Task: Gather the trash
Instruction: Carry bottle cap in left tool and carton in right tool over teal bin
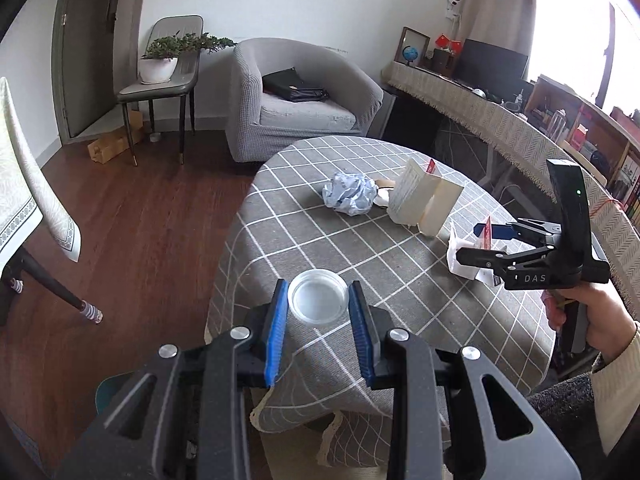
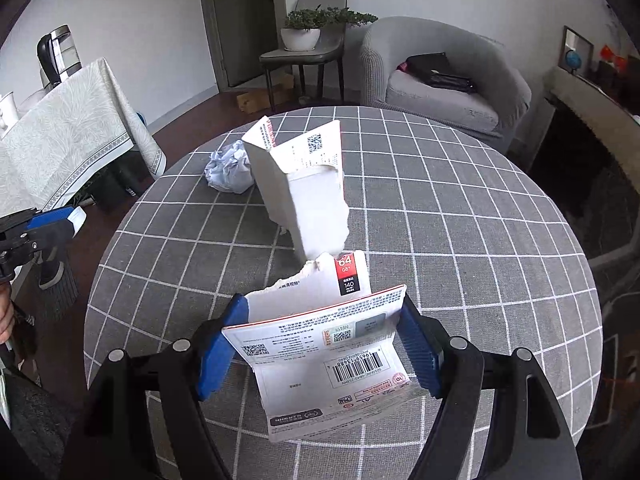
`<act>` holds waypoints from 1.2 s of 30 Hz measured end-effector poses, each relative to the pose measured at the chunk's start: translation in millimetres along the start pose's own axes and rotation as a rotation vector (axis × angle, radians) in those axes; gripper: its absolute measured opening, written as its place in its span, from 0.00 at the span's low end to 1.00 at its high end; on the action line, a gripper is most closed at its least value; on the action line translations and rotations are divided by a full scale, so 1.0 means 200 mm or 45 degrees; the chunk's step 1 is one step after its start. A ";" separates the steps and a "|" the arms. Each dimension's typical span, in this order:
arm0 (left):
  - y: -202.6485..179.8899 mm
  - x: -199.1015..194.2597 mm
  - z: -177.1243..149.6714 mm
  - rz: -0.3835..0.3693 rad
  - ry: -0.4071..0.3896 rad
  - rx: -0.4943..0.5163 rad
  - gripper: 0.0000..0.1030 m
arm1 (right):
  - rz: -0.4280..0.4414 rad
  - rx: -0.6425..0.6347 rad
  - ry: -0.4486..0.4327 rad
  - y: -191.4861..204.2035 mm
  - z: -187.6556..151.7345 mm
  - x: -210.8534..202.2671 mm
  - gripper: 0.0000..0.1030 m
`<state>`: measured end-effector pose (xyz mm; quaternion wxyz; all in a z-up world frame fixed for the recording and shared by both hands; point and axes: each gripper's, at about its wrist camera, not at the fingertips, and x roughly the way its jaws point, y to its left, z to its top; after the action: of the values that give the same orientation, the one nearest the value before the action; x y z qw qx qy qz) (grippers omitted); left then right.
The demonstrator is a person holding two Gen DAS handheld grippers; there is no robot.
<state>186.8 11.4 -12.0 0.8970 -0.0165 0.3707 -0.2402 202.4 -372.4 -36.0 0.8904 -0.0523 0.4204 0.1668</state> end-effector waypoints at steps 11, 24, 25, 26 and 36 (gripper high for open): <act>0.28 -0.09 -0.10 0.119 0.020 -0.104 0.32 | 0.093 -0.059 -0.039 0.34 0.10 0.06 0.73; 0.57 -0.06 -0.28 0.286 0.143 -0.179 0.32 | 0.276 -0.112 -0.081 0.69 0.18 0.16 0.73; 0.60 -0.05 -0.29 0.295 0.158 -0.187 0.32 | 0.290 -0.107 -0.080 0.70 0.19 0.17 0.73; 0.63 -0.04 -0.30 0.307 0.175 -0.195 0.32 | 0.300 -0.114 -0.079 0.72 0.20 0.18 0.73; 0.82 0.07 -0.49 0.379 0.348 -0.243 0.32 | 0.429 -0.135 -0.138 0.95 0.27 0.22 0.73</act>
<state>198.1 165.0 -126.4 0.8583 -0.0138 0.5083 -0.0688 203.1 -170.1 -27.1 0.8672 -0.0187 0.3651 0.3381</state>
